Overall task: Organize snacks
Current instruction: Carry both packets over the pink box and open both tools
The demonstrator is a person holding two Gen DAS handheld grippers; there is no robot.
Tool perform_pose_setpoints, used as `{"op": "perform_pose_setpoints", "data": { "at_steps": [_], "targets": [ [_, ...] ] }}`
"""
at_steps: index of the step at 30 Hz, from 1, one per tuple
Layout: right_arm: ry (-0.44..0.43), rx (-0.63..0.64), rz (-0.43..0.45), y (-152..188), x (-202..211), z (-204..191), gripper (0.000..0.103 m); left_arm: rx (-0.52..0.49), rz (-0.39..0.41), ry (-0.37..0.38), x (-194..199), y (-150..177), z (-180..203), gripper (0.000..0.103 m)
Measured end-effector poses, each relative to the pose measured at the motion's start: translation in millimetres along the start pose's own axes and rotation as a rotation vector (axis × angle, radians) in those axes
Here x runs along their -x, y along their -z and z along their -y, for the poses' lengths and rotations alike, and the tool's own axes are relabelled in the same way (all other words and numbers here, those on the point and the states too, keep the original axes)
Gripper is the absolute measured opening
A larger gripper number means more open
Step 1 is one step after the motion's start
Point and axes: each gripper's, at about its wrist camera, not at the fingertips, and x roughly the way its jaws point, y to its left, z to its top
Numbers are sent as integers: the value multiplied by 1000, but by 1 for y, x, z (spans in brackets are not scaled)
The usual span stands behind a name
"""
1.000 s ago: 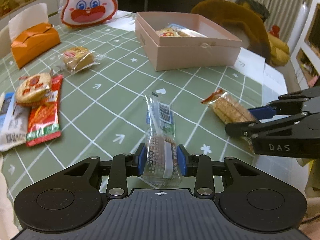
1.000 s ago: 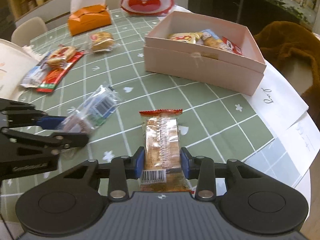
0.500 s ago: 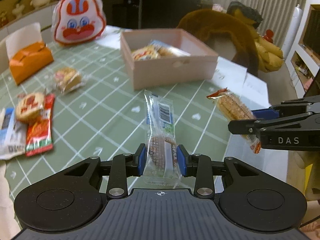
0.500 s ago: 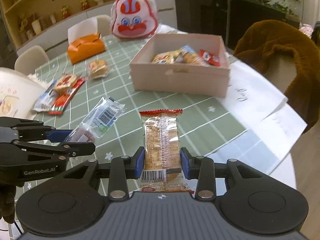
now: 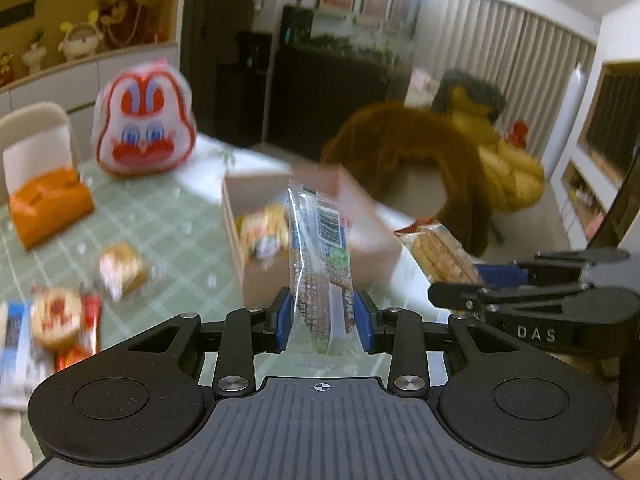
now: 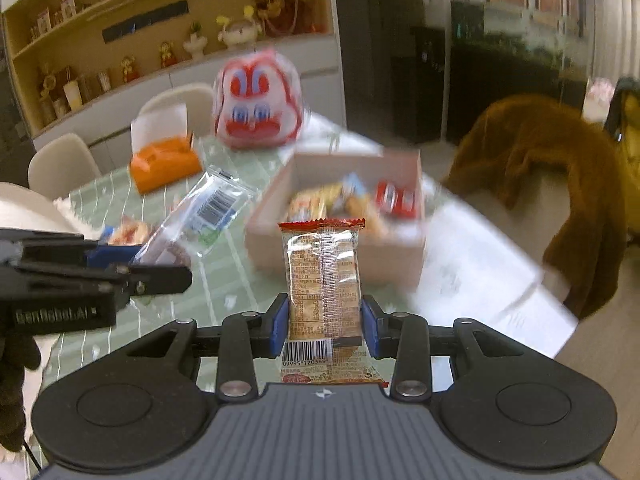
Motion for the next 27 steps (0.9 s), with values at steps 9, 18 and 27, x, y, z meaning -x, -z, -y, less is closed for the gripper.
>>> {"op": "perform_pose_setpoints", "data": {
  "at_steps": [9,18,27],
  "targets": [
    [-31,-58,133,-128,7,44,37,72,34,105,-38,-112,-21,38],
    [7,-222,-115,-136,-124,84,58,415,-203,156,-199,-71,-88,38],
    [34,-140,-193,-125,-170,54,65,468,-158,6,-132,-23,-160,28]
  ]
}}
